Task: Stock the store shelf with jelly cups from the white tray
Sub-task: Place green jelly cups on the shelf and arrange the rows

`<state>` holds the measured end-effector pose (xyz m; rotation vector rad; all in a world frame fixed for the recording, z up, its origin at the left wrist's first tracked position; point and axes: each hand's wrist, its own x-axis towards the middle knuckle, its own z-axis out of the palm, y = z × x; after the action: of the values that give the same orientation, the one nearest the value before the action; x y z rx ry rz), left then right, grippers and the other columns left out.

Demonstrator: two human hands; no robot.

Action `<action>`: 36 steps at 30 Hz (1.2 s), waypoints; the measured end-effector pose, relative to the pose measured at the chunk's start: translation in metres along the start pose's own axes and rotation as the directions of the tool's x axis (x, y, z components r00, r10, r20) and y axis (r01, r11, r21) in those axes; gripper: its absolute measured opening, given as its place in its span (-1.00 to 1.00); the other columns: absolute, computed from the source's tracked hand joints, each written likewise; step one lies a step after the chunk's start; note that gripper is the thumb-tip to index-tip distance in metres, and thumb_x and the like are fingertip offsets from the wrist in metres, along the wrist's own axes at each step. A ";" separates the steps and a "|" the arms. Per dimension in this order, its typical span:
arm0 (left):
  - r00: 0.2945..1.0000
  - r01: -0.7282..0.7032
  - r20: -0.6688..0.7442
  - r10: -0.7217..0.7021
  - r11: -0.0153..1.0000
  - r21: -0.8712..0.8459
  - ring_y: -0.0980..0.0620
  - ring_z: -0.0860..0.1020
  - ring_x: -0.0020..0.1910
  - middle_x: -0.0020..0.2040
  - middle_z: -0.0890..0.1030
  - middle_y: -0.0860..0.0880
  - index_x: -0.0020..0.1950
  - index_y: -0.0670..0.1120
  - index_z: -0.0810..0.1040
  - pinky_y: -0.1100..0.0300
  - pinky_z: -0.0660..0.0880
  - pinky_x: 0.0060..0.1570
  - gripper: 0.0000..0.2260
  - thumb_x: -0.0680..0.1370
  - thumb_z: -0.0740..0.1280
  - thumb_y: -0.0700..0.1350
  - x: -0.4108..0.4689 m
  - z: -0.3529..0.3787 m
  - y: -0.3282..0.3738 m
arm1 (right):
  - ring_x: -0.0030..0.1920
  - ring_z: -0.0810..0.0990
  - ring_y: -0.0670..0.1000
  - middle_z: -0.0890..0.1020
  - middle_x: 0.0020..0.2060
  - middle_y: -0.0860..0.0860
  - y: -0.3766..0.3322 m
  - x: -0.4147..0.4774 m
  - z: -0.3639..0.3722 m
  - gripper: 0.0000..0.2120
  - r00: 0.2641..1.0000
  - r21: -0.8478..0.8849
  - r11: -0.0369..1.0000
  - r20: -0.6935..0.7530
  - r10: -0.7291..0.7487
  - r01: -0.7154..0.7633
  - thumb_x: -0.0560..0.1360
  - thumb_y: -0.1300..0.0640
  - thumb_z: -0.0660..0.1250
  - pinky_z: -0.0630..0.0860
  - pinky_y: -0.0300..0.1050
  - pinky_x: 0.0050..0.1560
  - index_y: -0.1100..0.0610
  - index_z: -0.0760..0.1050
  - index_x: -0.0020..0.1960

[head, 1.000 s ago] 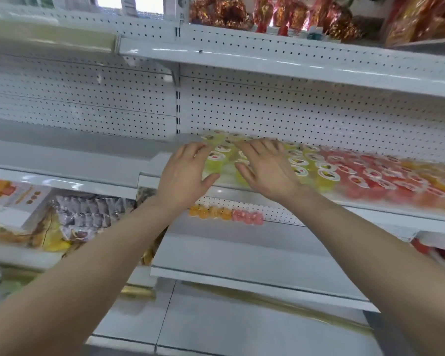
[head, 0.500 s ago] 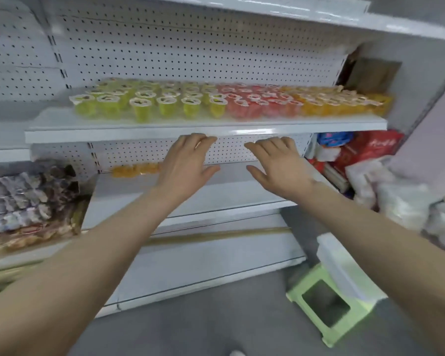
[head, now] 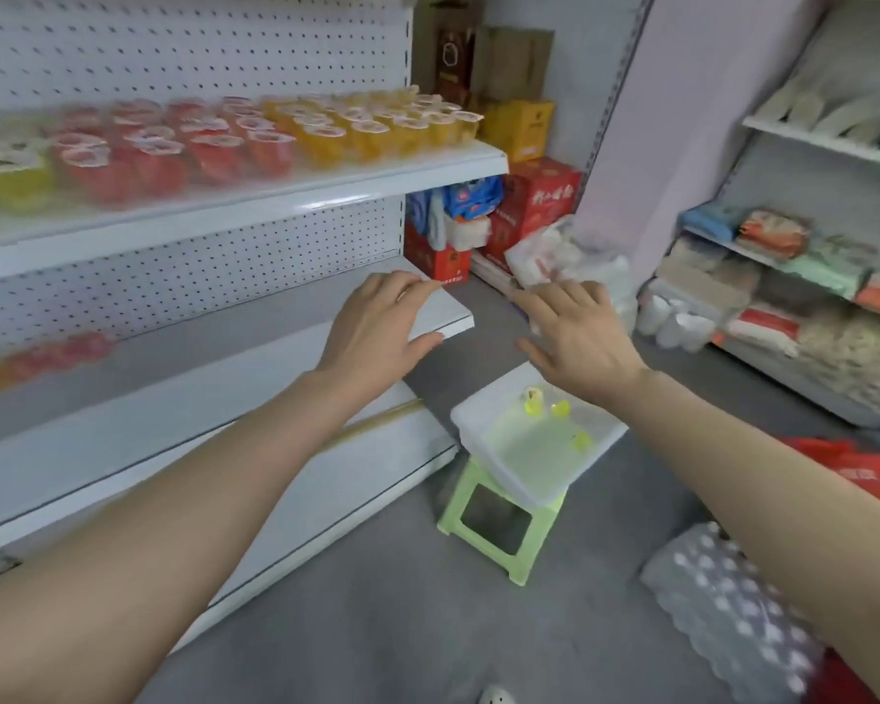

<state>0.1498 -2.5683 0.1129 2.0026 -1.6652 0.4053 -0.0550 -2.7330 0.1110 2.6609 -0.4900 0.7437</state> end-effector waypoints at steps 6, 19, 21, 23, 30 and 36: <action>0.998 -0.033 0.041 0.037 0.995 -0.098 -0.13 0.45 0.21 0.23 0.53 -0.07 0.37 -0.08 0.48 0.02 0.43 0.18 -0.50 0.47 0.45 0.02 0.079 0.104 0.055 | 0.03 0.52 0.18 0.59 0.04 0.04 0.124 -0.041 0.039 -0.61 0.986 -0.072 0.992 0.128 0.111 -0.102 0.54 -0.04 0.26 0.38 0.12 0.06 0.12 0.48 0.30; 0.946 0.011 0.322 0.046 0.985 -0.173 -0.11 0.49 0.11 0.17 0.54 -0.02 0.35 -0.03 0.48 0.04 0.49 0.06 -0.52 0.47 0.45 0.04 0.131 0.317 0.071 | -0.07 0.60 0.20 0.63 0.04 0.08 0.233 -0.116 0.200 -0.48 0.882 0.034 0.937 0.351 0.315 -0.348 0.37 0.05 0.52 0.43 0.07 -0.03 0.12 0.52 0.28; 0.931 0.025 0.362 0.052 0.978 -0.205 -0.10 0.49 0.13 0.18 0.54 -0.03 0.35 -0.03 0.48 0.05 0.48 0.08 -0.53 0.47 0.46 0.03 0.136 0.351 0.065 | -0.07 0.61 0.20 0.63 0.03 0.07 0.240 -0.128 0.233 -0.46 0.842 0.030 0.914 0.402 0.359 -0.405 0.34 0.07 0.54 0.42 0.07 -0.03 0.12 0.52 0.28; 0.909 0.041 0.411 0.062 0.971 -0.237 -0.09 0.48 0.16 0.21 0.53 -0.05 0.35 -0.04 0.48 0.06 0.47 0.09 -0.52 0.47 0.47 0.01 0.141 0.386 0.058 | -0.07 0.61 0.19 0.63 0.02 0.07 0.246 -0.140 0.266 -0.44 0.796 0.019 0.887 0.450 0.404 -0.461 0.33 0.07 0.56 0.43 0.07 -0.02 0.12 0.52 0.29; 0.814 0.058 0.573 0.093 0.969 -0.240 -0.09 0.49 0.17 0.21 0.52 -0.02 0.35 -0.02 0.47 0.08 0.51 0.03 -0.52 0.47 0.46 0.02 0.147 0.510 0.027 | -0.03 0.60 0.19 0.62 0.06 0.05 0.258 -0.176 0.384 -0.40 0.613 -0.039 0.796 0.616 0.495 -0.604 0.33 0.07 0.57 0.41 0.12 0.04 0.08 0.49 0.32; 0.750 0.048 0.649 0.128 0.968 -0.247 -0.09 0.50 0.13 0.18 0.52 -0.02 0.34 -0.04 0.48 0.10 0.52 -0.05 -0.51 0.45 0.49 0.00 0.144 0.606 0.005 | 0.06 0.57 0.19 0.61 0.11 0.03 0.264 -0.203 0.466 -0.39 0.456 -0.153 0.752 0.712 0.534 -0.641 0.38 0.05 0.52 0.36 0.15 0.17 0.04 0.42 0.39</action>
<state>0.1222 -3.0211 -0.3143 2.0340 -2.0335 -0.5675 -0.1253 -3.1069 -0.3171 2.8124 -1.7110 -0.2428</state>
